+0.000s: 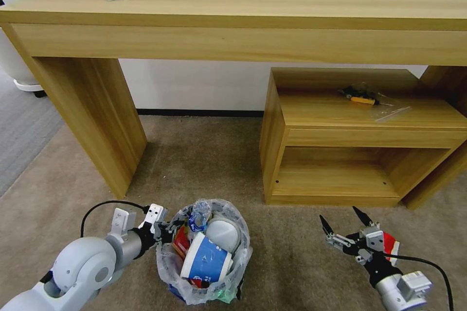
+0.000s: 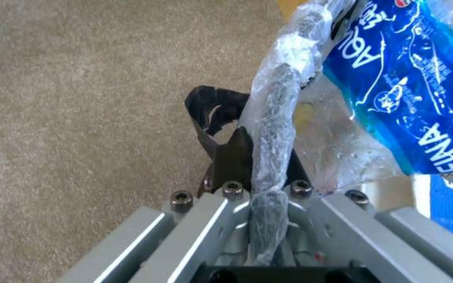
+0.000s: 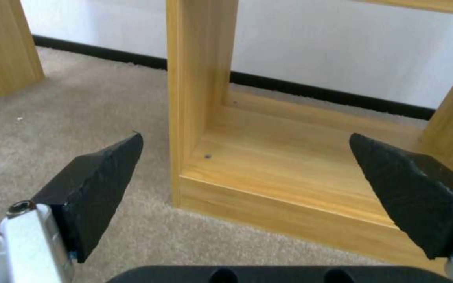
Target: Pick up the trash bin and place the garbage on the floor into it.
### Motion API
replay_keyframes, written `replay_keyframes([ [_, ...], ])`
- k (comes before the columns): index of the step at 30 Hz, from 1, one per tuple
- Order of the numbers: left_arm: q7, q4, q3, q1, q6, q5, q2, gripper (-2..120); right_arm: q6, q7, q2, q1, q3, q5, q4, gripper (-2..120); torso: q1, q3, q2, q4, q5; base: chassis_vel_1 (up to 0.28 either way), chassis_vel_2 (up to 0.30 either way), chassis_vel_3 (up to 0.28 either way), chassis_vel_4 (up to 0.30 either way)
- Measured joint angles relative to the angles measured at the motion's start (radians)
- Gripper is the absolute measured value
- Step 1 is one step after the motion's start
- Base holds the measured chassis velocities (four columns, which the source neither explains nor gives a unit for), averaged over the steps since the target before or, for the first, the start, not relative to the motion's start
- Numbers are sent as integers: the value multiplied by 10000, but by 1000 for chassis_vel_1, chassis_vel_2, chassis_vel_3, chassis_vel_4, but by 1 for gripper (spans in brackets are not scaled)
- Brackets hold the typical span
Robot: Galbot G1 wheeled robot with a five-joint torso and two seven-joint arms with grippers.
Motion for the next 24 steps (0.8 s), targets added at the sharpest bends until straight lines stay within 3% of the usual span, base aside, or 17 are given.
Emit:
replay_keyframes([
  [12,-4,18,2,46,0,15,-40,0,45,-8,-111,88,-9,130,-210,100,0,0,-1,1,-1,38,-35,-26,32],
  [24,39,-29,-69,148,0,68,-55,0,5,1,-64,235,-124,178,-412,100,0,0,0,0,0,-44,-158,54,158],
])
